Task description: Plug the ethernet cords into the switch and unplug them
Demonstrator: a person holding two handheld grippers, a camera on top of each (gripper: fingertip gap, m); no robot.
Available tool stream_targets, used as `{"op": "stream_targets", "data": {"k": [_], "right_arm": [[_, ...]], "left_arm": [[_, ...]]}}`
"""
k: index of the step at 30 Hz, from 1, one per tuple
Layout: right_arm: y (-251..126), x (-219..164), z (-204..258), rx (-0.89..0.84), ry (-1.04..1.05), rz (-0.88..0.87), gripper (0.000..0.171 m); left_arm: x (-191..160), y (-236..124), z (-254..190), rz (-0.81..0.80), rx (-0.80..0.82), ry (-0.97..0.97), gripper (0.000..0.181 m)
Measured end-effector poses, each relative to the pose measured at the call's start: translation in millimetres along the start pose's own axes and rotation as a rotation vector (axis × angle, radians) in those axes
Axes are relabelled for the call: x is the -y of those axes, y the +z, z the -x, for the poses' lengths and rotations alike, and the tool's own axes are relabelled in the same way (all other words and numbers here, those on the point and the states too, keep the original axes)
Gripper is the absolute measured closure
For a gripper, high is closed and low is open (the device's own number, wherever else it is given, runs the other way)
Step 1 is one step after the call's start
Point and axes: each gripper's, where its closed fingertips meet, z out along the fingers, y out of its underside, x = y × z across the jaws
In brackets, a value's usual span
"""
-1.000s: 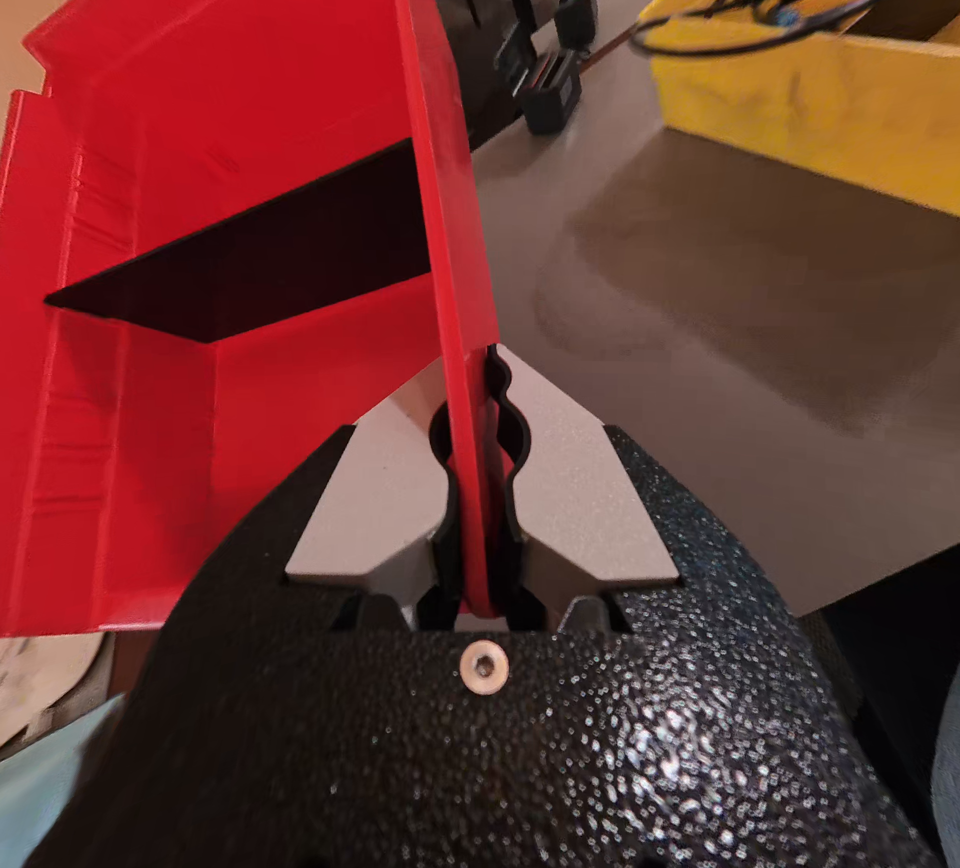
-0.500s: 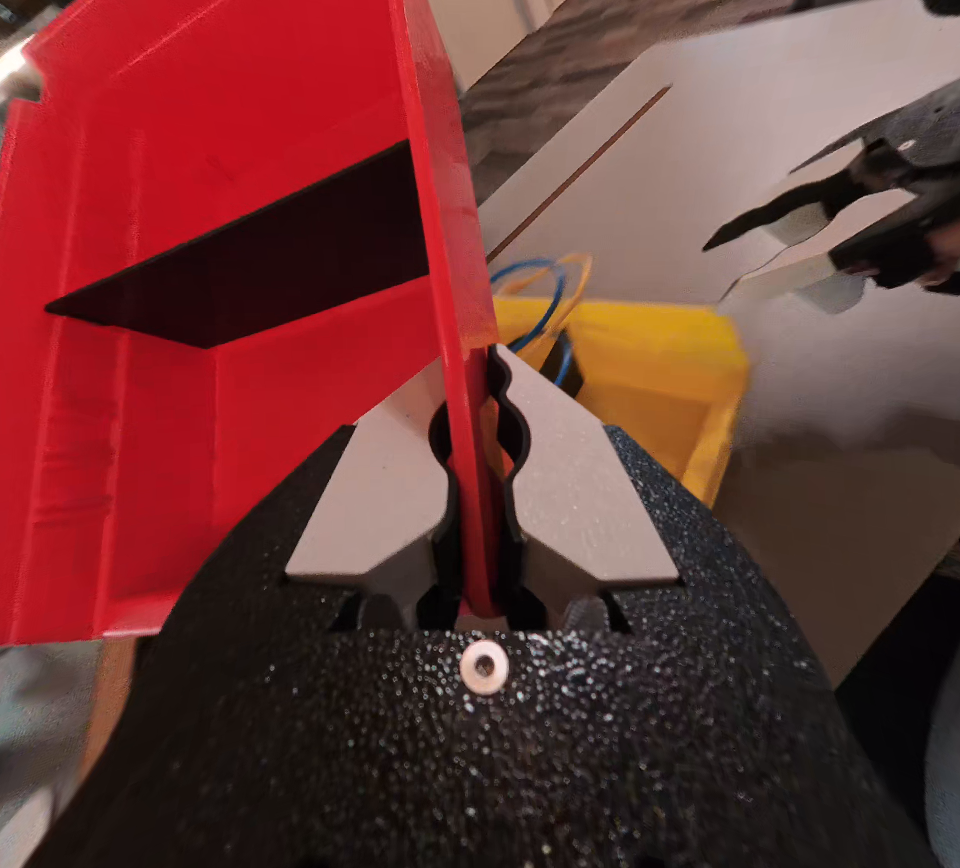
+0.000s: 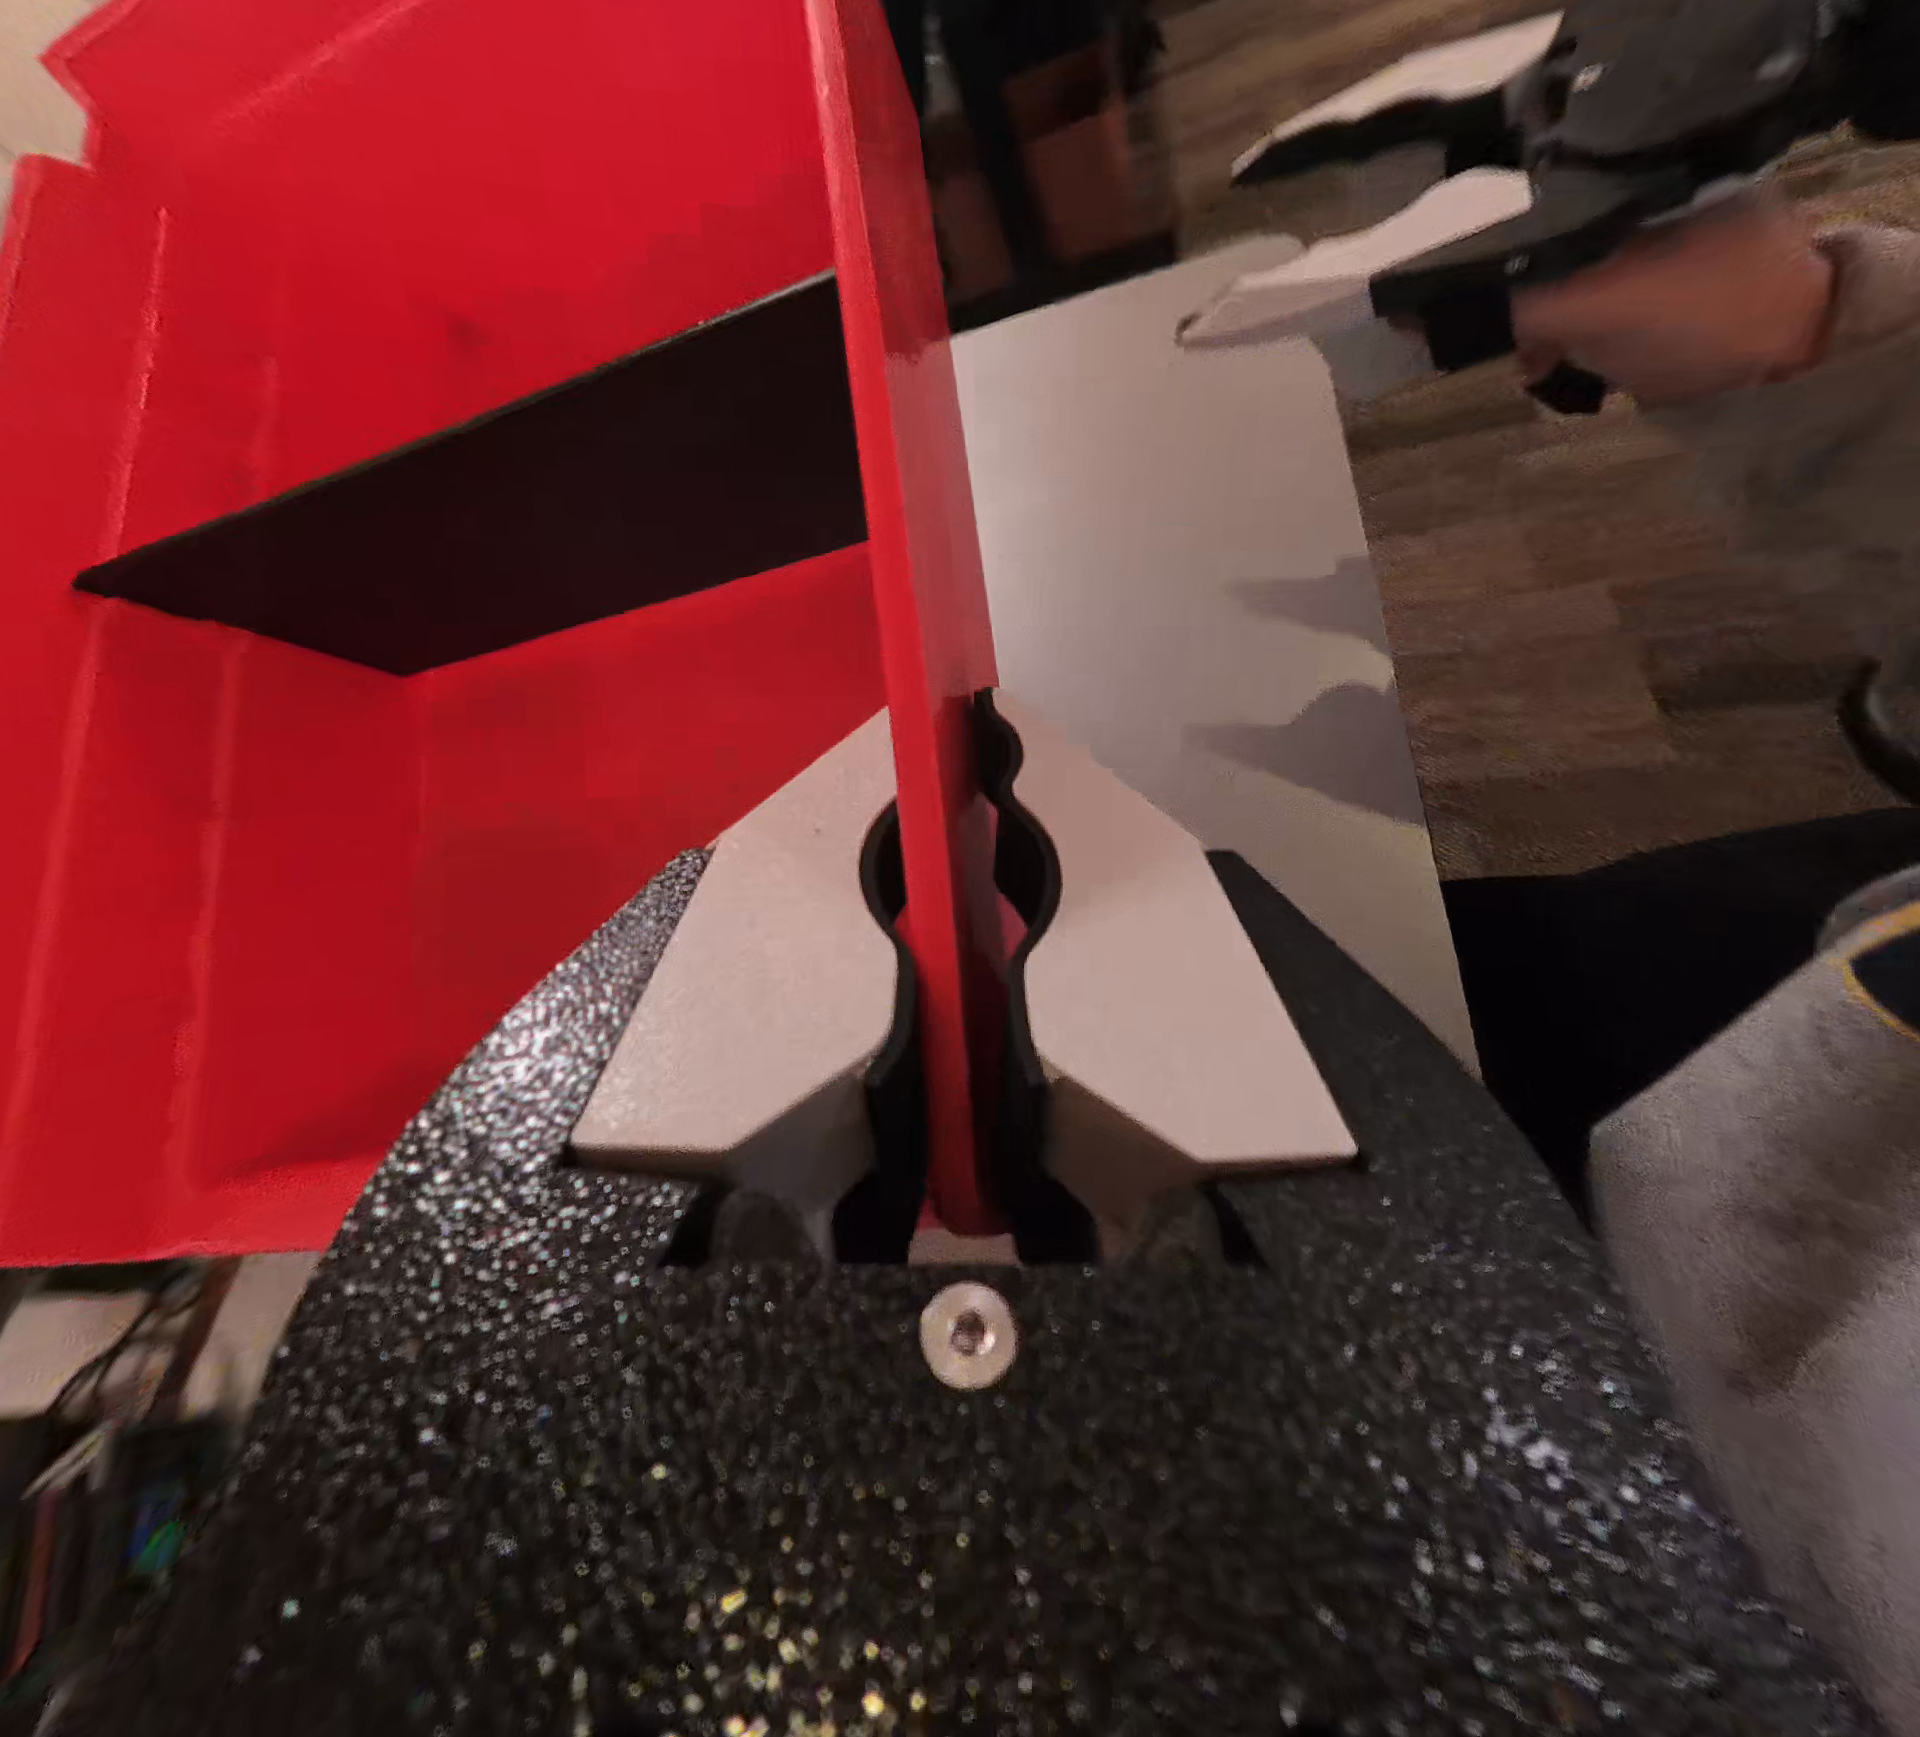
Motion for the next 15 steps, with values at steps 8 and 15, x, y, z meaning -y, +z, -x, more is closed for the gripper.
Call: {"op": "stream_targets", "data": {"k": [8,15], "right_arm": [[17.6,-10.0,-2.3,-0.019,0.007,-0.040,0.088],[23.9,-15.8,14.7,0.032,-0.066,-0.015,0.089]], "left_arm": [[-47.3,119.6,-29.0,0.142,-0.103,-0.050,0.176],[-85.5,155.4,-25.7,0.238,-0.052,-0.130,0.176]]}}
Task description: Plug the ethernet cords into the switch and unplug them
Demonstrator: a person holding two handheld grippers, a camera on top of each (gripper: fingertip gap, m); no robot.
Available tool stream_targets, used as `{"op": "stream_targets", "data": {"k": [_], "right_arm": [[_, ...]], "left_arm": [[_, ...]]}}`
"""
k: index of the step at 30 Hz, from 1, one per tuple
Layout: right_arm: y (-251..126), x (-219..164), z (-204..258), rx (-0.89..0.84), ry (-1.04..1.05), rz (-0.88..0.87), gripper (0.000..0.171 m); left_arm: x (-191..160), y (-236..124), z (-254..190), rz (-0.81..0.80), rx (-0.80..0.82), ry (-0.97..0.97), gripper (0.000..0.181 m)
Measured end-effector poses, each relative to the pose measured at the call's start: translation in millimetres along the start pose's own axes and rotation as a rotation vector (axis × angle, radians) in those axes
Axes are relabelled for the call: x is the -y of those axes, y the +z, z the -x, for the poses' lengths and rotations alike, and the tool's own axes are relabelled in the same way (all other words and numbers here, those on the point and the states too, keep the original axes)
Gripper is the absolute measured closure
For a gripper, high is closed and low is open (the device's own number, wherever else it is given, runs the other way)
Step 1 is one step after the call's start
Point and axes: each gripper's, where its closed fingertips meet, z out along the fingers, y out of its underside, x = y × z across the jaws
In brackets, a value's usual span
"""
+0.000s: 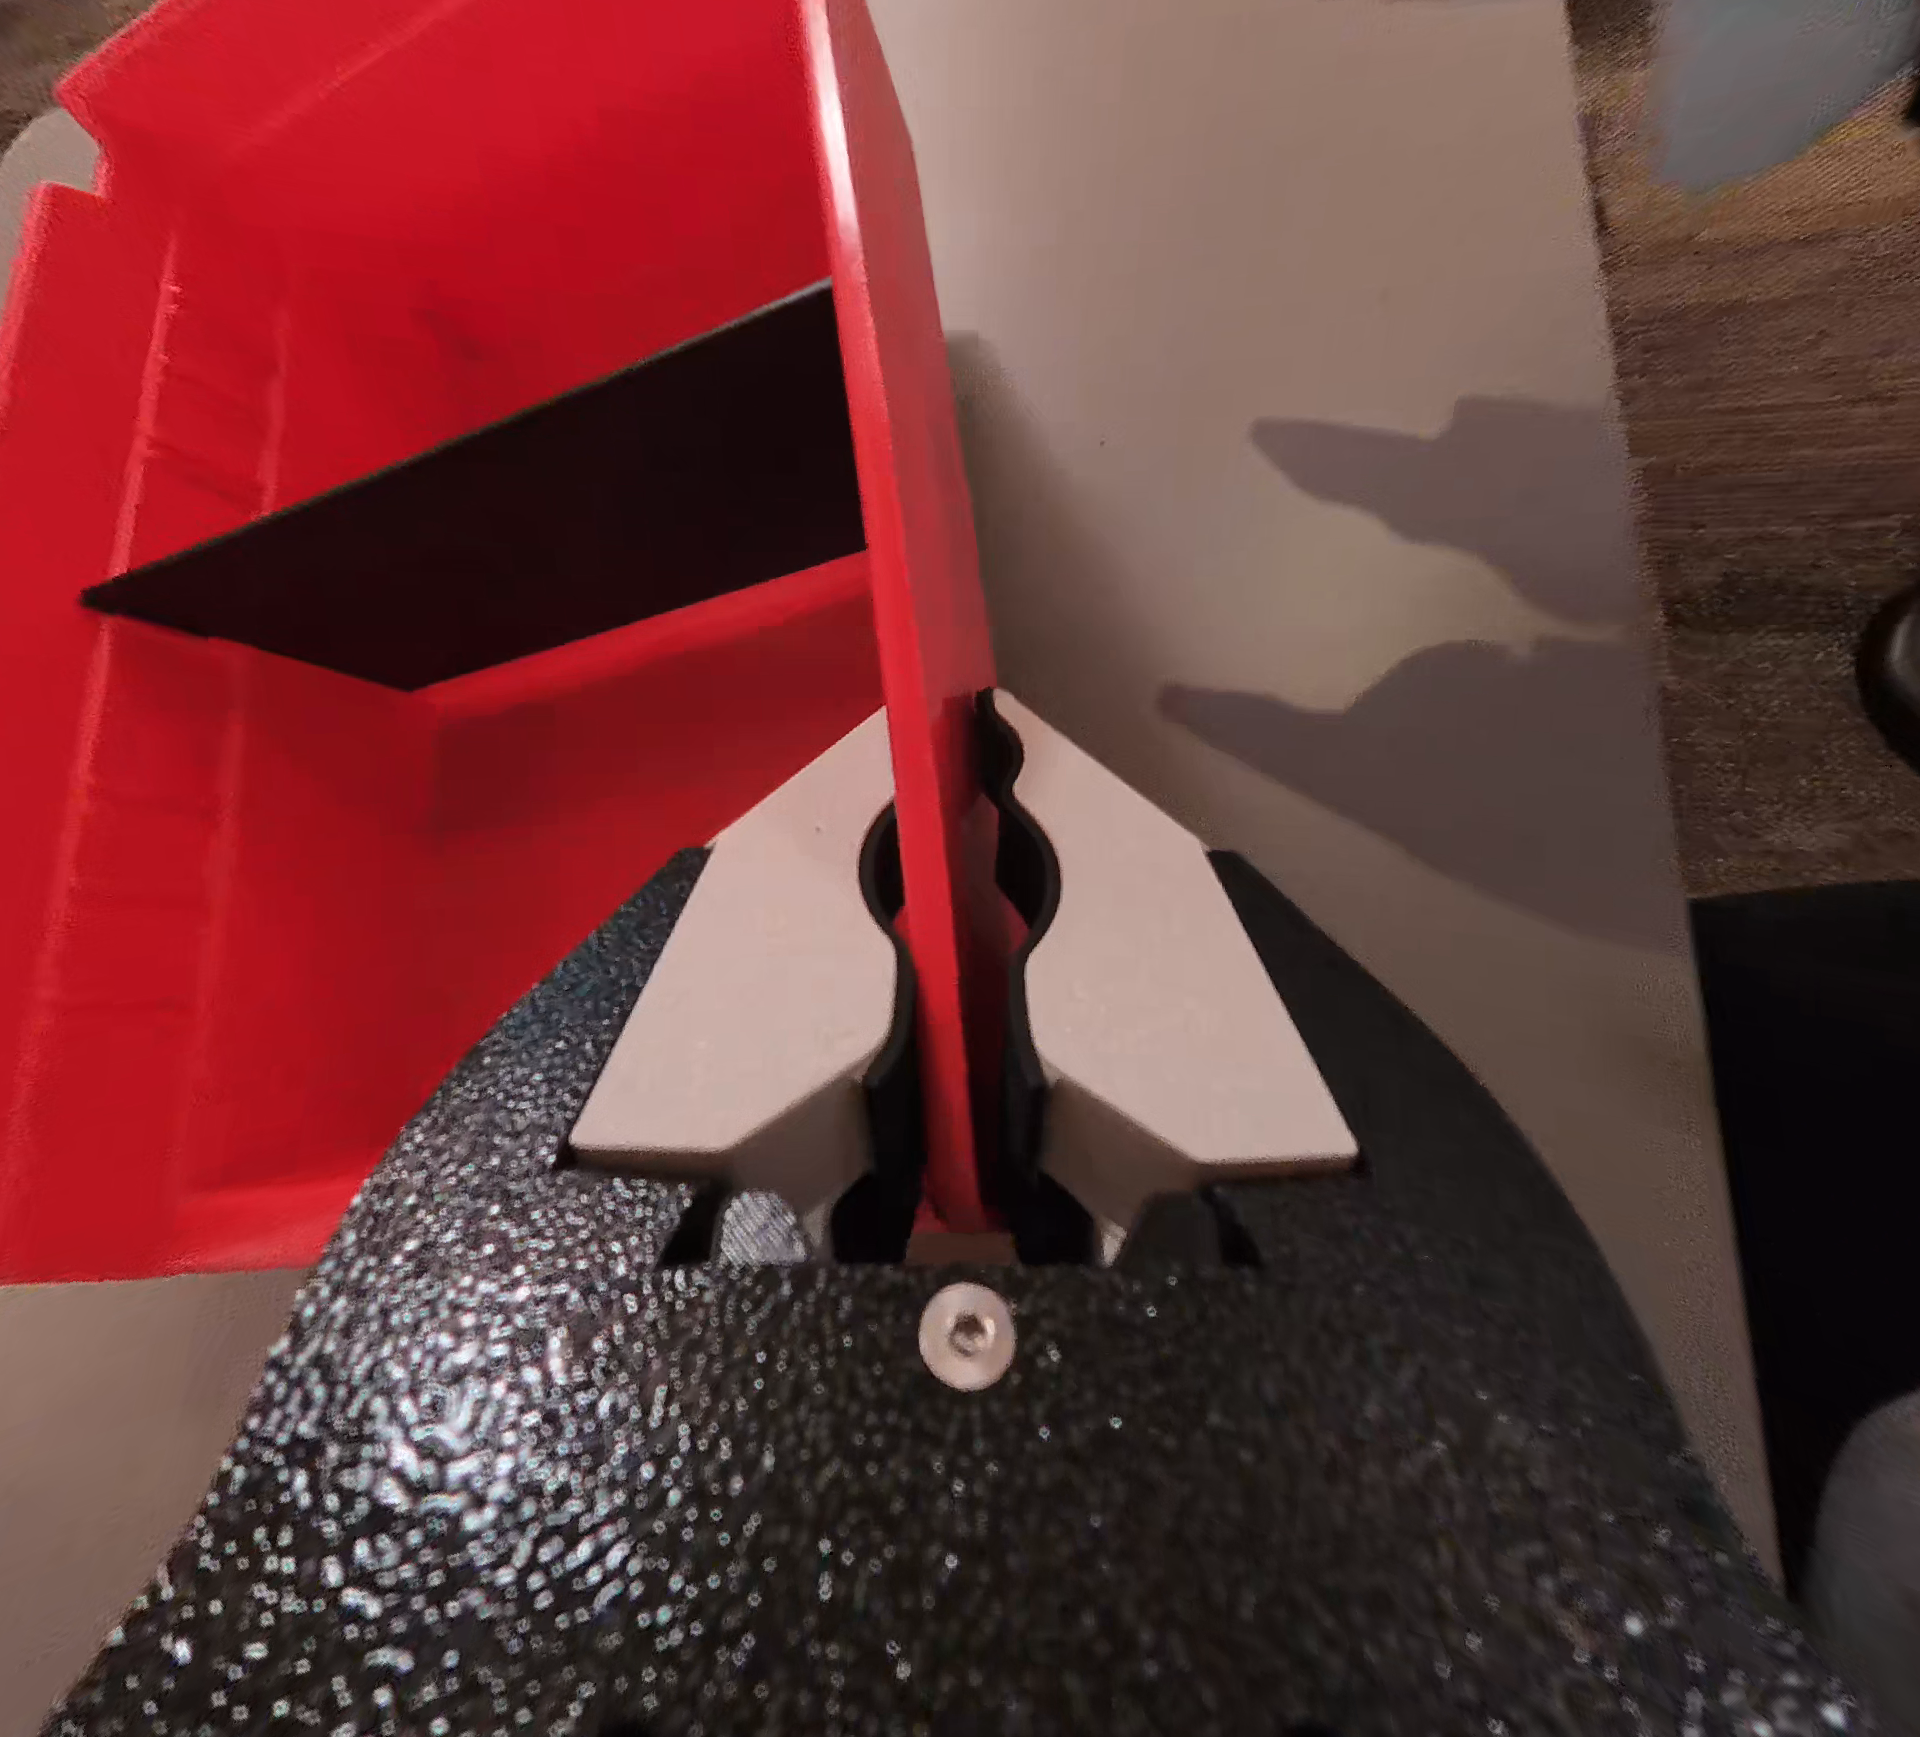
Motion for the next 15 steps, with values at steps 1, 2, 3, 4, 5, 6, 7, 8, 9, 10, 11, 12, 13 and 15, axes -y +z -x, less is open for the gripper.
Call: {"op": "stream_targets", "data": {"k": [1,2,3,4,5,6,7,8,9,10,11,12,13,15], "right_arm": [[1.0,-1.4,0.2,0.002,-0.008,0.007,0.091],[2.3,-3.5,-1.0,-0.001,-0.017,0.018,0.091],[3.3,-5.0,-2.0,-0.004,-0.022,0.027,0.091],[3.9,-6.5,-2.7,-0.005,-0.017,0.033,0.091],[4.4,-7.6,-2.4,-0.001,-0.009,0.038,0.091],[4.9,-9.1,-1.9,0.003,-0.005,0.044,0.091],[5.5,-10.9,-1.8,0.004,-0.004,0.053,0.090],[6.0,-12.5,-1.5,0.004,-0.005,0.061,0.090],[6.2,-13.4,0.2,0.012,-0.003,0.067,0.090],[5.7,-13.5,4.0,0.031,0.006,0.073,0.093],[4.5,-11.8,9.4,0.060,0.019,0.070,0.100],[2.7,-8.7,15.9,0.094,0.032,0.060,0.106],[0.8,-6.6,22.1,0.119,0.037,0.056,0.109],[-1.8,-5.5,33.2,0.143,0.028,0.071,0.110]], "left_arm": [[-4.3,4.0,-0.2,0.011,0.002,-0.004,0.176],[-9.7,8.0,-1.5,0.030,-0.005,-0.007,0.177],[-15.8,11.8,-3.3,0.054,-0.008,-0.003,0.178],[-16.4,13.5,-3.5,0.044,0.001,-0.004,0.178],[-16.2,13.2,-2.9,0.040,0.010,-0.003,0.177],[-15.9,12.3,-2.8,0.040,0.008,-0.010,0.177],[-14.8,9.9,-4.9,0.034,-0.014,-0.034,0.173],[-11.5,4.6,-8.9,0.015,-0.049,-0.069,0.161],[-5.9,-4.5,-11.6,-0.017,-0.073,-0.107,0.139],[-0.6,-18.1,-16.1,-0.045,-0.106,-0.137,0.125],[3.0,-37.9,-28.5,-0.056,-0.189,-0.166,0.125],[5.7,-61.1,-39.1,-0.067,-0.261,-0.202,0.108],[4.6,-86.2,-45.0,-0.077,-0.302,-0.219,0.102],[1.7,-139.6,-46.8,-0.166,-0.318,-0.217,0.112]]}}
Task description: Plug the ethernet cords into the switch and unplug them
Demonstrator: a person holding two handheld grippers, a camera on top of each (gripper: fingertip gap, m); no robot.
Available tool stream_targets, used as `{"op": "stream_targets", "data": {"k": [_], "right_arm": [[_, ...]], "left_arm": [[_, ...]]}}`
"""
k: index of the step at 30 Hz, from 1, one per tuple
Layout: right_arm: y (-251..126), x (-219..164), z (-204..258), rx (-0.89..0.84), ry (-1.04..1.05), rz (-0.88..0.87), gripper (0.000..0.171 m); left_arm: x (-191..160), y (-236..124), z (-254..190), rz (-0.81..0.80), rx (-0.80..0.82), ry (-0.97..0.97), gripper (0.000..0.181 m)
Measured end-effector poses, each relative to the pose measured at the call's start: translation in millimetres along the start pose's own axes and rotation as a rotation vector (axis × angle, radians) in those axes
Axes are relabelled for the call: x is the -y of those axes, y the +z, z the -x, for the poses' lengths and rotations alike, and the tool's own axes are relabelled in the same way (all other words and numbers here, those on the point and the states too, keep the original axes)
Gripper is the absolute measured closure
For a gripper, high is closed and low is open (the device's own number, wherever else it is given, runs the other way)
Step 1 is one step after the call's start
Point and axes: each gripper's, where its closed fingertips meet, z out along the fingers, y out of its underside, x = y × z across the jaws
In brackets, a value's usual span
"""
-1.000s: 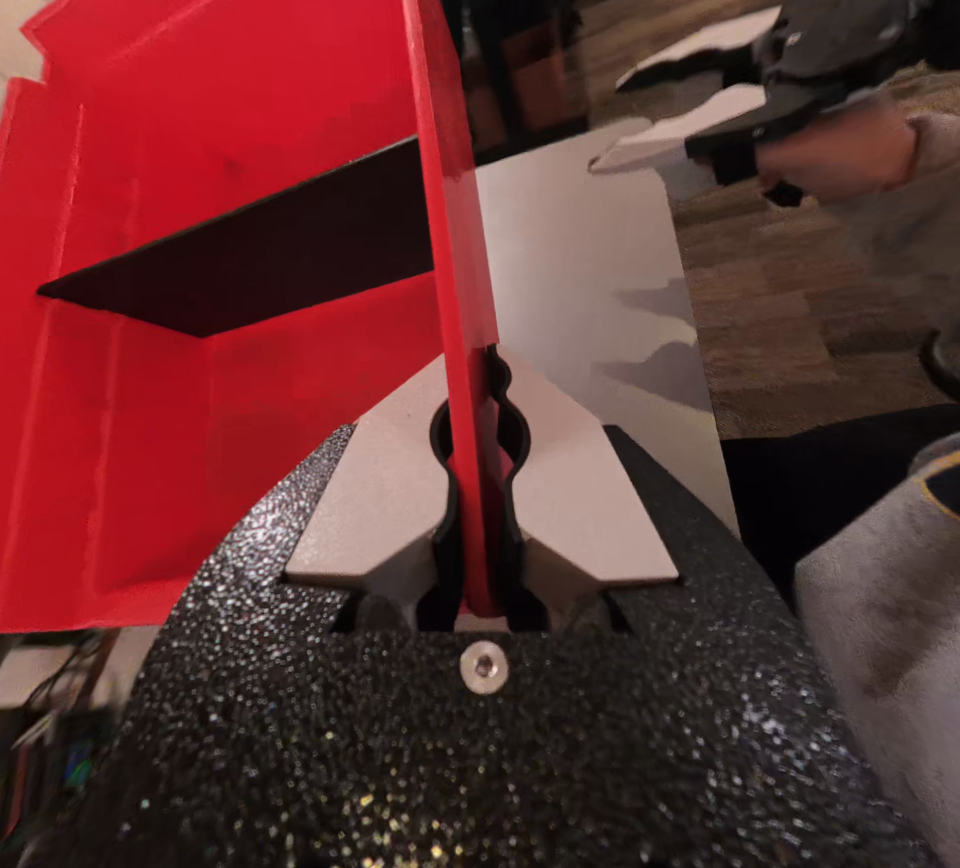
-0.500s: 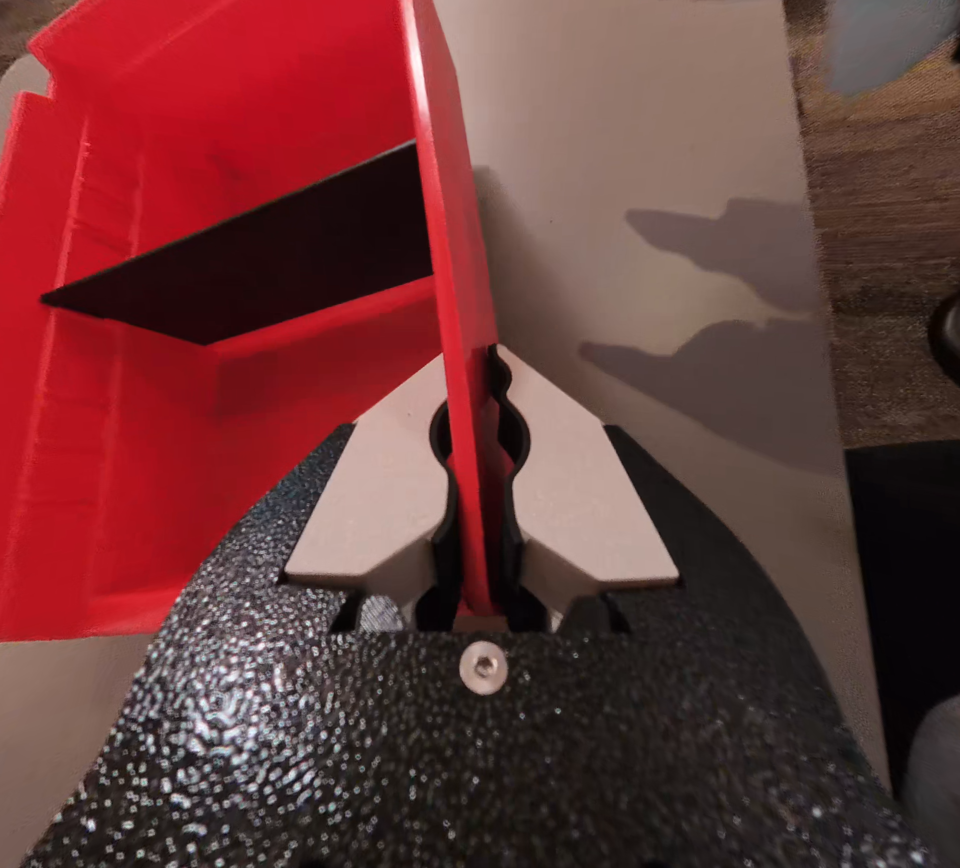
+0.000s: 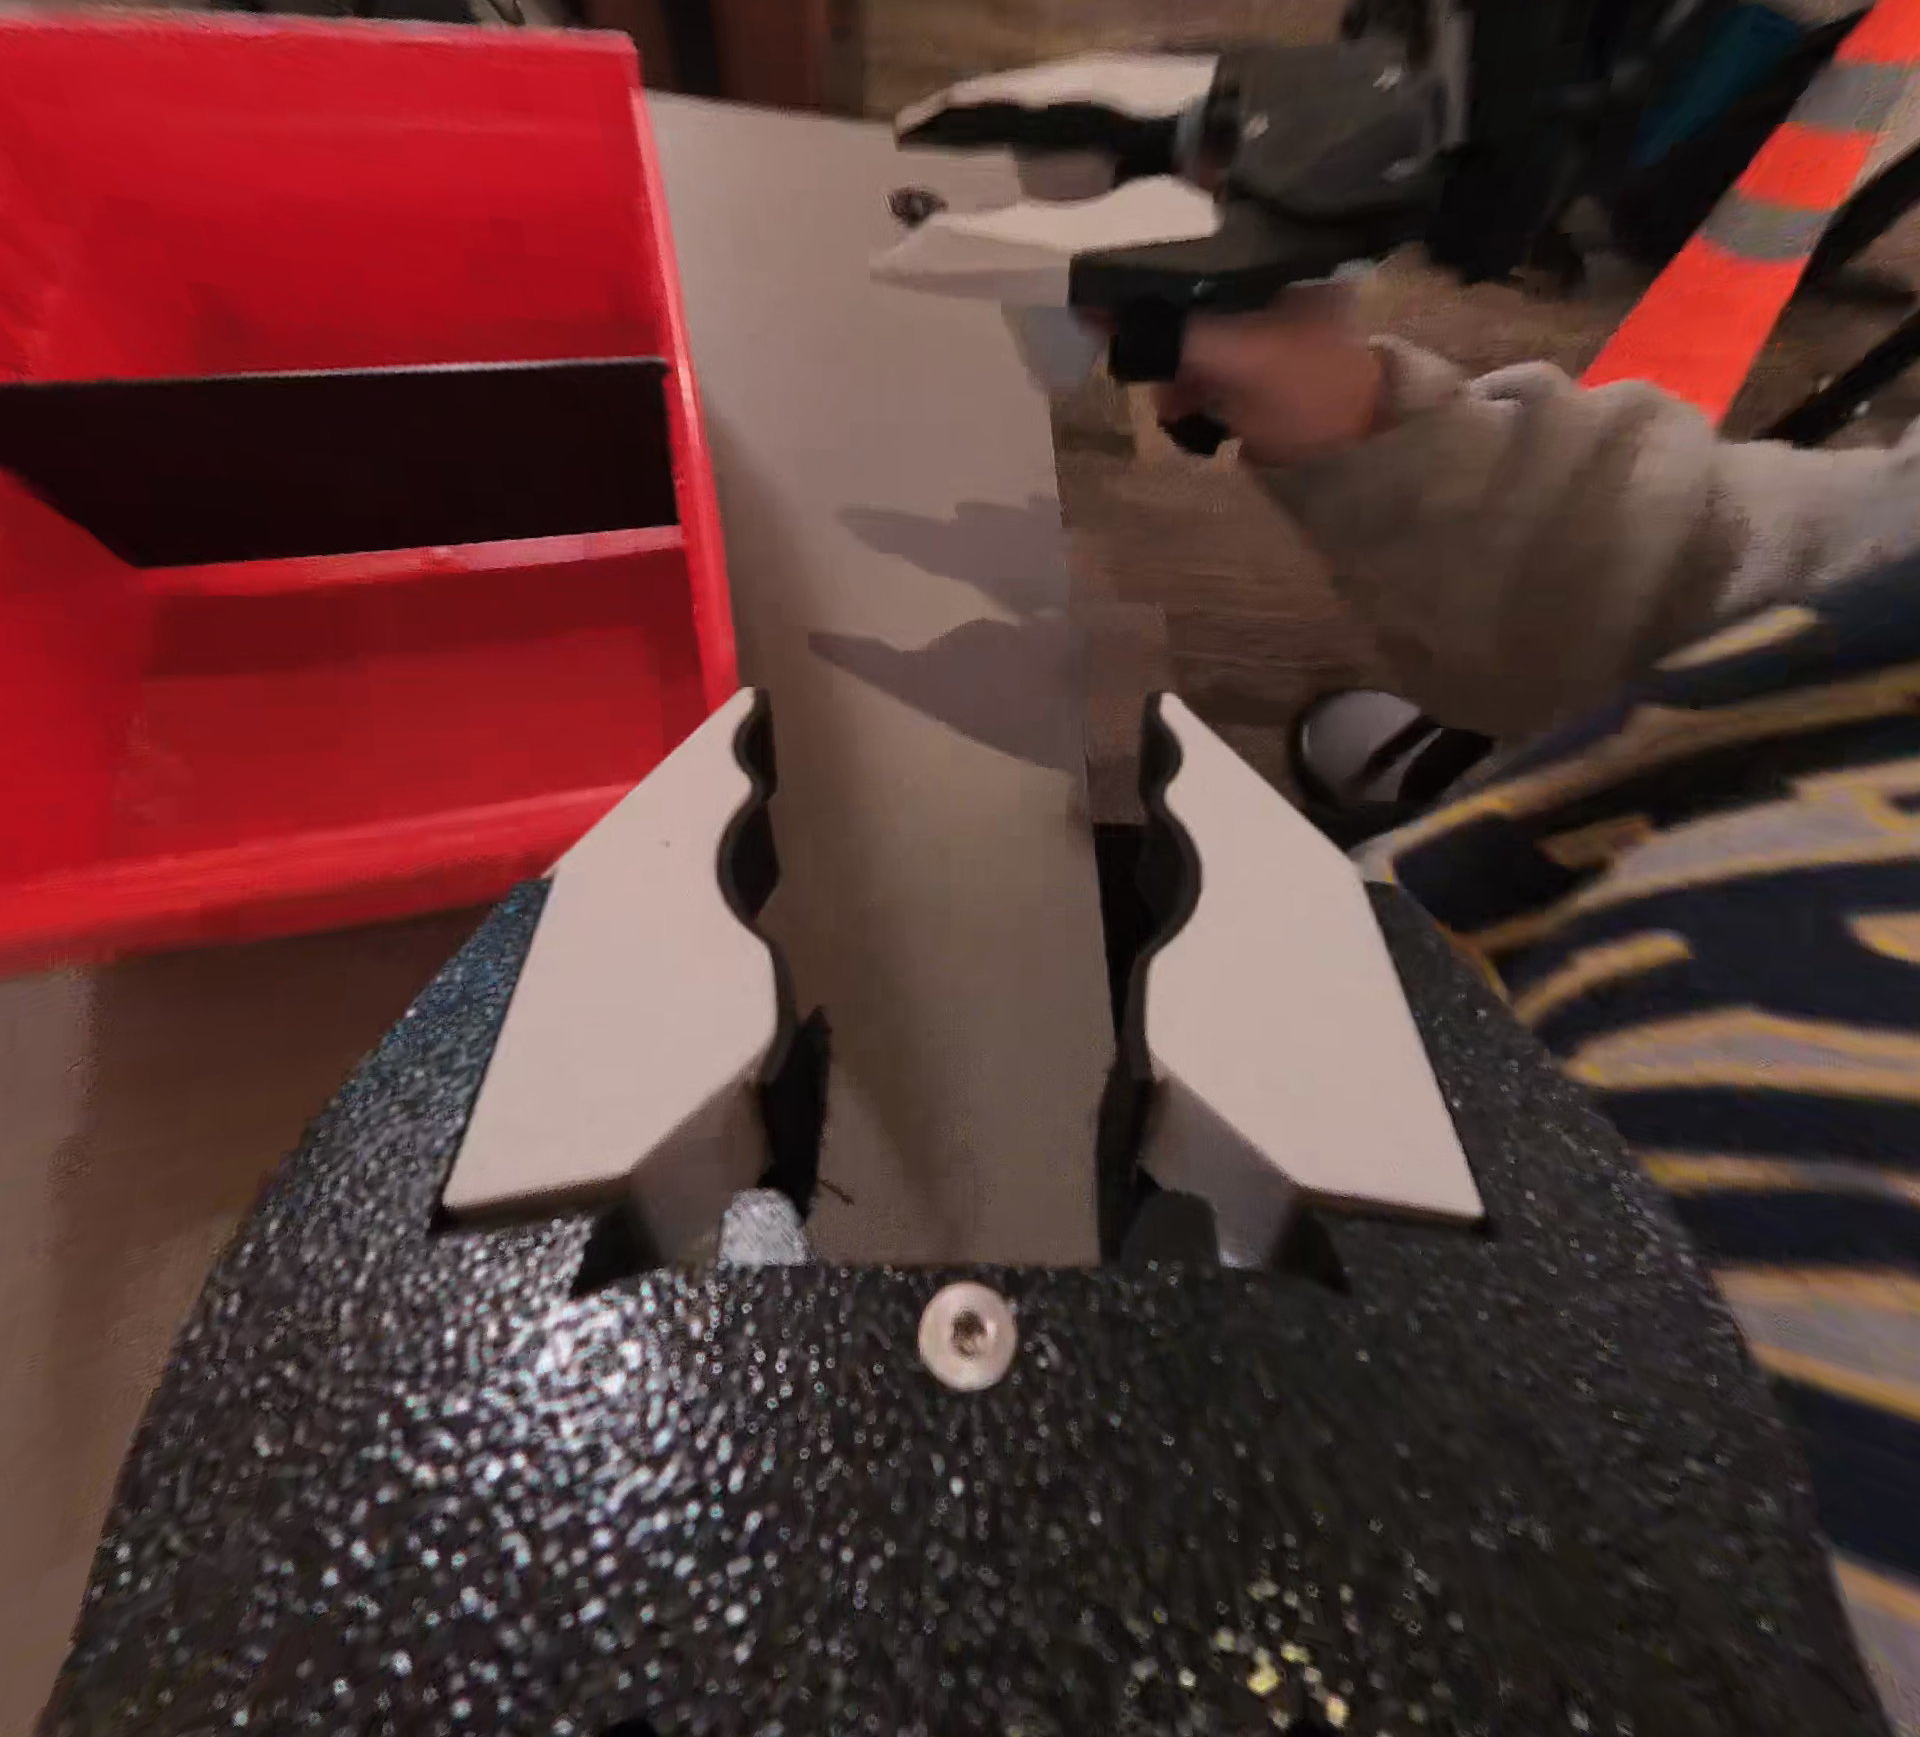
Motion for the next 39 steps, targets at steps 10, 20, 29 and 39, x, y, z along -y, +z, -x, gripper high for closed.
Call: {"op": "stream_targets", "data": {"k": [10,20,29,39], "right_arm": [[43.4,14.8,90.9,-0.021,0.215,0.093,0.018],[74.8,-22.4,119.7,-0.091,0.117,0.316,0.022],[32.8,-44.5,31.7,-0.111,0.121,0.433,0.110],[44.9,-51.3,-31.3,-0.066,0.142,0.534,0.167]], "left_arm": [[-113.8,-258.4,93.7,-0.083,0.988,-0.253,0.078],[-212.9,-298.2,114.1,0.241,1.211,-0.347,0.097],[-257.9,-333.8,123.8,0.333,1.259,-0.509,0.106],[-282.8,-371.1,120.7,0.330,1.238,-0.555,0.170]]}}
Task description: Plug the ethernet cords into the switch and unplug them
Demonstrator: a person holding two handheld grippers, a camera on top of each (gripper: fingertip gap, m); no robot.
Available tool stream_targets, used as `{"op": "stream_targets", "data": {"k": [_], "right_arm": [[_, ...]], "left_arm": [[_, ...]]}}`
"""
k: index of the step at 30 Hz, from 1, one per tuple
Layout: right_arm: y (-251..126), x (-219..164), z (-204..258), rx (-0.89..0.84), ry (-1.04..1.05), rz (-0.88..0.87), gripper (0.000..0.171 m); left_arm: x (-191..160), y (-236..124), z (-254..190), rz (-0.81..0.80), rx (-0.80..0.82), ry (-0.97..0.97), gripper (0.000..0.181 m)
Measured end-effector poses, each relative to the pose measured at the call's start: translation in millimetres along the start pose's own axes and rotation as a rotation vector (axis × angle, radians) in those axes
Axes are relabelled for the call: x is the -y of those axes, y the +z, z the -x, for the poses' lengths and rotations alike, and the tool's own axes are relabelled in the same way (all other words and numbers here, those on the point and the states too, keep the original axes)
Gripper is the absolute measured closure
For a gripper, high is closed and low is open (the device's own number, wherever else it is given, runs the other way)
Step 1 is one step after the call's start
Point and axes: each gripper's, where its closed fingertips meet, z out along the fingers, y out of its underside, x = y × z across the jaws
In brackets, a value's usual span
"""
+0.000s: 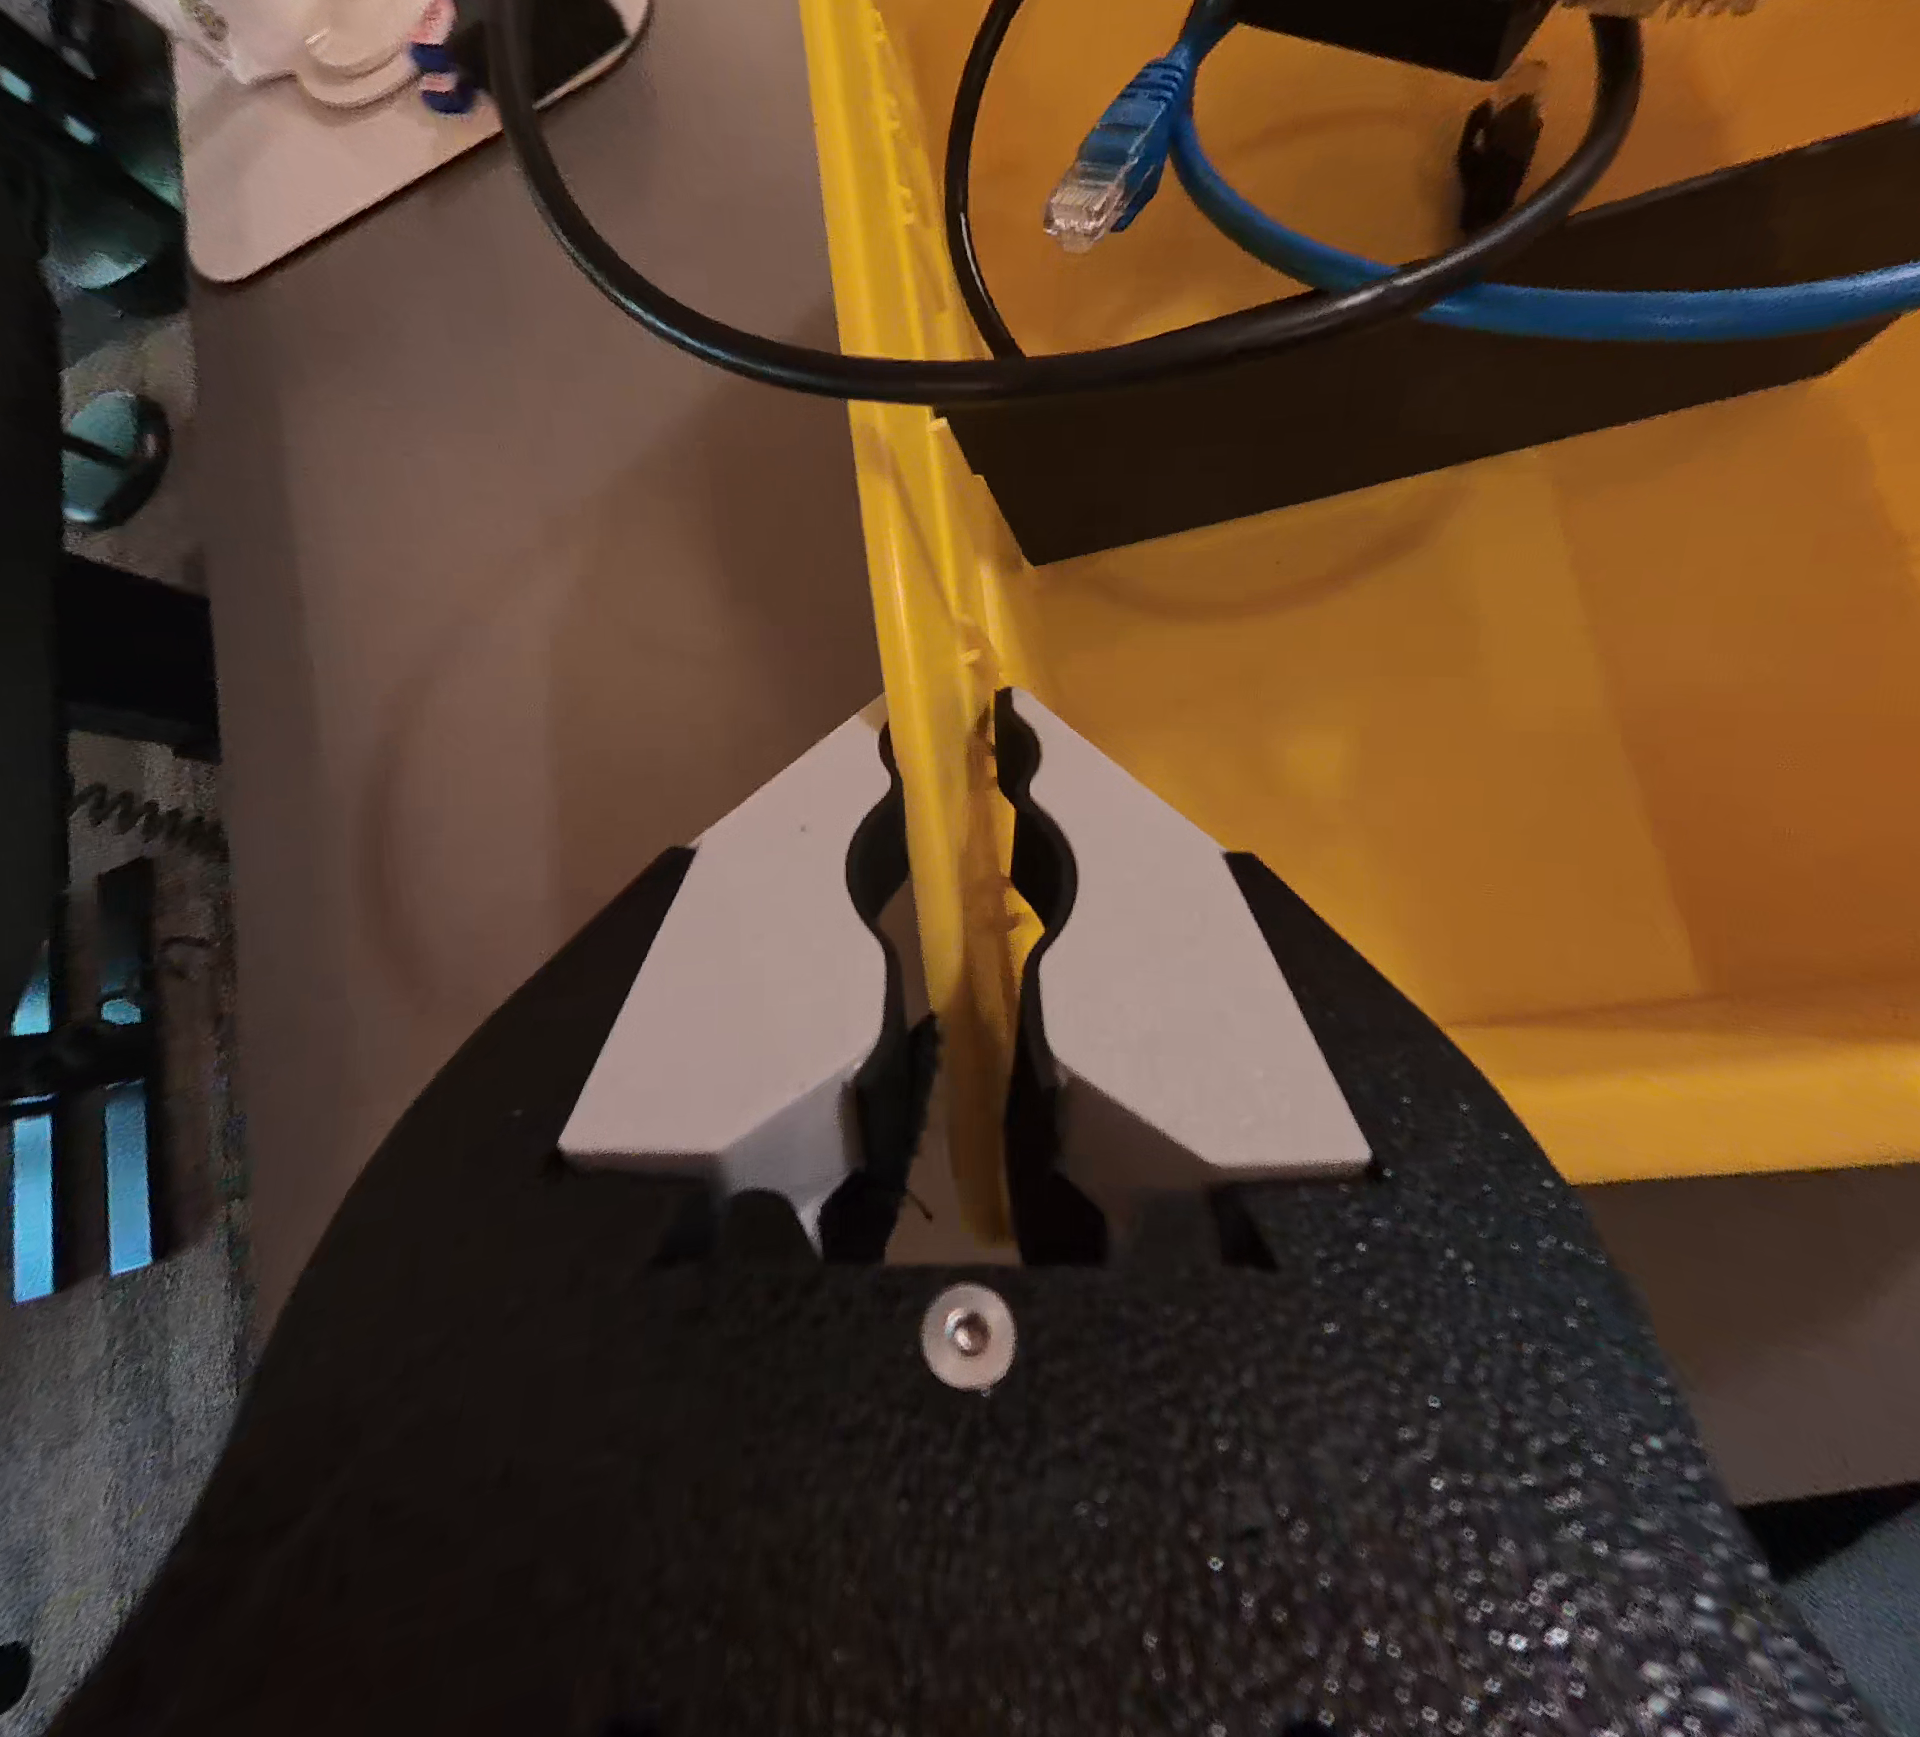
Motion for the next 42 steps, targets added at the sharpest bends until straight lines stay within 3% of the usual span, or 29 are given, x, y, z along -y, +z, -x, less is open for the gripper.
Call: {"op": "stream_targets", "data": {"k": [17,19,21,25,29,33,35,38,42], "right_arm": [[27.3,30.6,-39.5,0.021,-0.098,0.012,0.162],[17.0,38.7,-36.4,-0.004,-0.145,-0.021,0.130],[-7.3,63.5,-23.0,-0.007,-0.180,-0.143,0.109],[-69.2,119.4,48.5,0.084,-0.327,-0.418,0.103],[-94.8,135.6,174.8,0.354,-0.494,-0.560,0.103],[-64.6,115.8,289.0,0.537,-0.627,-0.604,0.096],[-42.3,106.2,330.6,0.571,-0.674,-0.650,0.092],[-15.5,94.9,370.9,0.587,-0.696,-0.746,0.092],[-0.6,72.4,389.6,0.602,-0.600,-0.846,0.085]], "left_arm": [[-71.8,-20.9,126.3,0.053,0.120,-0.146,0.172],[-73.9,-21.6,131.9,0.052,0.123,-0.158,0.171],[-72.5,-29.5,135.0,0.059,0.165,-0.126,0.166],[-17.9,-64.3,129.1,-0.146,0.223,0.010,0.148],[38.3,-62.7,112.0,-0.199,0.165,0.207,0.123],[65.0,-12.2,99.8,-0.109,0.052,0.423,0.098],[66.4,13.2,89.1,-0.071,-0.073,0.510,0.099],[58.5,38.2,90.1,0.008,-0.140,0.671,0.100],[52.7,51.8,92.8,0.030,-0.119,0.935,0.098]]}}
